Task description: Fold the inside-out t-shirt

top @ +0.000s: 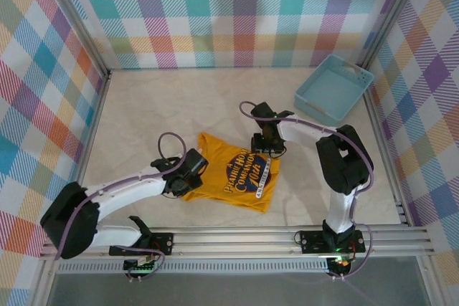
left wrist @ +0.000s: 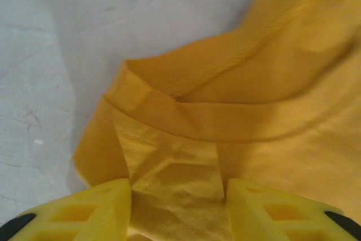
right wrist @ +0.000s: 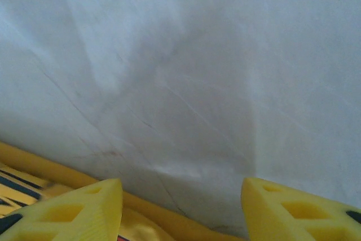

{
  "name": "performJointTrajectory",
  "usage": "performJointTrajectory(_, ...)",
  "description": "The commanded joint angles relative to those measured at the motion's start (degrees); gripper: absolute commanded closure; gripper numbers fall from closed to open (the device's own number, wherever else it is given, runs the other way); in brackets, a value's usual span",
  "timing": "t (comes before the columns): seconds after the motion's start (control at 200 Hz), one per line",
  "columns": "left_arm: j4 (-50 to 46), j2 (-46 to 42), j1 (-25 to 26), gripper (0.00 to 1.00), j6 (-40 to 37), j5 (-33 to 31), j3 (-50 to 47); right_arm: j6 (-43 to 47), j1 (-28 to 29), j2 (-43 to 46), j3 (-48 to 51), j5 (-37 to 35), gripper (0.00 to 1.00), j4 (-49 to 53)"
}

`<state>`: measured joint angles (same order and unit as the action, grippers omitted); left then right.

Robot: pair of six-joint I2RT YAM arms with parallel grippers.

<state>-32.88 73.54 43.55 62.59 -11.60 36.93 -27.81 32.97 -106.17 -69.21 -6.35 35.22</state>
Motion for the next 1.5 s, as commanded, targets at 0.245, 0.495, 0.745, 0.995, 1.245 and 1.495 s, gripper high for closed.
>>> performJointTrajectory(0.245,16.4,23.5,-13.2,0.79,-18.5,11.1,15.4,-12.0,5.5,18.5,22.6,8.3,0.54,-5.3)
performJointTrajectory(0.495,6.4,37.3,-14.1,0.77,-27.8,16.9,39.4,-17.2,11.4,22.7,20.8,3.7,0.47,-2.9)
performJointTrajectory(0.745,-1.2,29.0,-14.0,0.54,-29.9,10.7,38.2,-7.0,-1.7,22.4,15.9,6.5,0.41,-5.5)
performJointTrajectory(0.995,-0.6,33.2,-14.1,0.39,-30.4,11.5,40.5,-4.9,-9.1,9.3,5.3,12.4,0.41,-7.9)
performJointTrajectory(1.245,0.0,40.9,-14.2,0.44,-30.4,13.4,45.7,-3.9,-9.2,1.6,0.7,13.8,0.45,-8.1)
performJointTrajectory(1.495,2.0,43.6,-14.2,0.75,-30.9,16.4,49.0,-2.0,-8.7,-1.9,-1.8,16.5,0.59,-8.3)
